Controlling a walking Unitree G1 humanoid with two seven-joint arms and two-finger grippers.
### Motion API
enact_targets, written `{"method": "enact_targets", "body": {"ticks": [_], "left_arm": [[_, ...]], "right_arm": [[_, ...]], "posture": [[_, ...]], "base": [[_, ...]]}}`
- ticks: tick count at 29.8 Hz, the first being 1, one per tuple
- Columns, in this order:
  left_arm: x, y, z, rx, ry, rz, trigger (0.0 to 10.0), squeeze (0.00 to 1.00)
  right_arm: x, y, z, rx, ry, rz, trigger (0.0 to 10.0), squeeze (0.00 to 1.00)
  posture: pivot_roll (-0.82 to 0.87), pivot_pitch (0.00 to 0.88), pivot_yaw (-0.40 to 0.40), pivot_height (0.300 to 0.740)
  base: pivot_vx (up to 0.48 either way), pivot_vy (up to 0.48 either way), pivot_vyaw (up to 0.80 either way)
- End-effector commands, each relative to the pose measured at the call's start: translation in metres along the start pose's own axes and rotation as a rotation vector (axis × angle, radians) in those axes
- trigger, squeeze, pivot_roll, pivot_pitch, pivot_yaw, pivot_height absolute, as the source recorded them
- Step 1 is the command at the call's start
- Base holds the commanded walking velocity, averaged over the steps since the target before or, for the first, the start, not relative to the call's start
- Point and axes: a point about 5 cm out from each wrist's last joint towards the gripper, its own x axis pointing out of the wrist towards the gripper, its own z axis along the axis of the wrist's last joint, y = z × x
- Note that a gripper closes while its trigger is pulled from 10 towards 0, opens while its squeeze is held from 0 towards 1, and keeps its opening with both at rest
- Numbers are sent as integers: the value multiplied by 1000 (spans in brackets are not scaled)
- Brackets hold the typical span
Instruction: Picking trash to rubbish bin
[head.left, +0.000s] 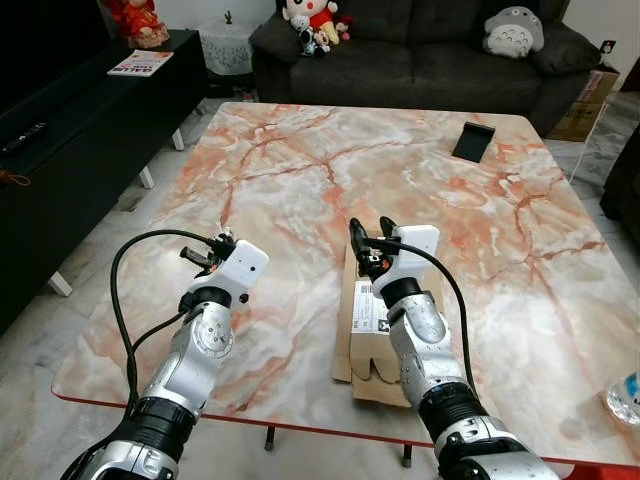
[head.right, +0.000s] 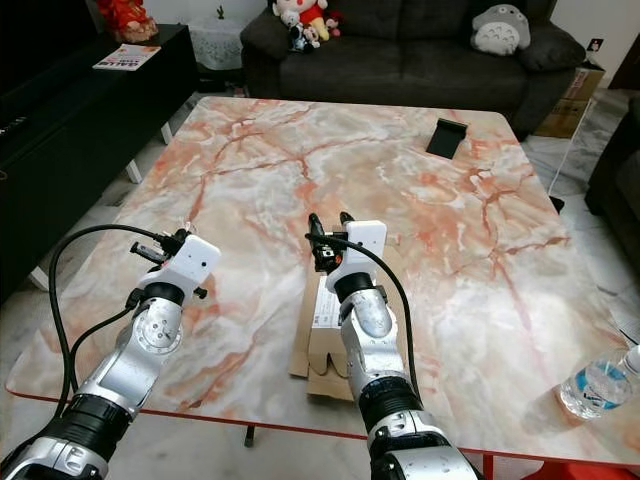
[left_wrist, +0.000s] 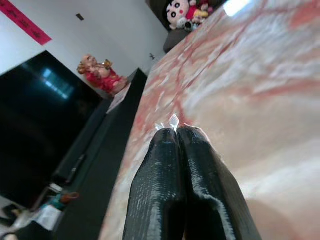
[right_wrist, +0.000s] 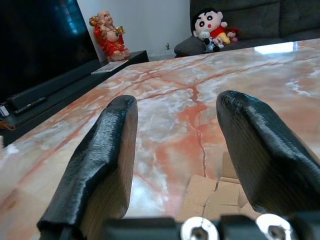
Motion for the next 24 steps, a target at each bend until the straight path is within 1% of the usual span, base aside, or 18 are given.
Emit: {"method": "enact_targets", "body": {"ticks": [1, 3, 4, 5, 6, 7, 8, 9, 12, 13, 17, 21, 23, 24], "left_arm": [[3, 3, 4, -41, -17, 31, 0, 0], [4, 4, 6, -126, -22, 54, 0, 0], [4, 4, 6, -126, -22, 54, 0, 0], [7, 5, 9, -211, -36, 61, 6431, 0], [8, 5, 12, -266, -47, 54, 10000, 0], [9, 4, 15, -326, -58, 48, 10000, 0], [10, 4, 18, -369, -68, 49, 10000, 0], [11, 3, 23, -441, -89, 51, 10000, 0], [14, 4, 28, -514, -103, 66, 10000, 0], [16, 6, 31, -544, -108, 77, 10000, 0], [22, 5, 32, -538, -111, 67, 10000, 0], [22, 4, 32, -527, -114, 57, 10000, 0], [20, 4, 21, -528, -87, 53, 10000, 0], [18, 4, 16, -513, -84, 52, 10000, 0]], "right_arm": [[2, 3, 2, -1, -6, 14, 10000, 0], [2, 3, 2, -1, -7, 13, 10000, 0], [2, 3, 2, -1, -7, 13, 10000, 0], [3, 2, 2, -2, -8, 10, 10000, 0], [3, 2, 3, -2, -10, 9, 10000, 0], [3, 1, 4, -3, -11, 7, 10000, 0], [3, 1, 4, -3, -13, 5, 10000, 0], [4, 0, 5, -3, -19, -2, 10000, 0], [5, -1, 8, -2, -33, -12, 10000, 0], [6, -1, 11, 2, -51, -22, 10000, 0], [7, -1, 14, 5, -67, -24, 10000, 0], [7, 0, 14, 7, -73, -26, 10000, 0], [6, 2, 14, 4, -79, -23, 10000, 0], [5, 3, 14, 0, -82, -22, 10000, 0]], "posture": [[-13, 0, -9, 740], [-13, 0, -9, 740], [-13, 0, -9, 740], [-10, 0, -16, 740], [-10, 0, -16, 740], [-10, 0, -16, 740], [-7, 0, -20, 740], [-7, 0, -20, 740], [-14, 0, -18, 740], [-16, 0, -16, 740], [-18, 0, -13, 740], [-18, 0, -11, 740], [-23, 0, -5, 740], [-23, 0, -5, 740]], "base": [[0, 0, 0], [0, 0, 0], [0, 0, 0], [0, 0, 0], [0, 0, 0], [0, 0, 0], [0, 0, 0], [0, 0, 0], [0, 0, 0], [0, 0, 0], [0, 0, 0], [0, 0, 0], [0, 0, 0], [0, 0, 0]]}}
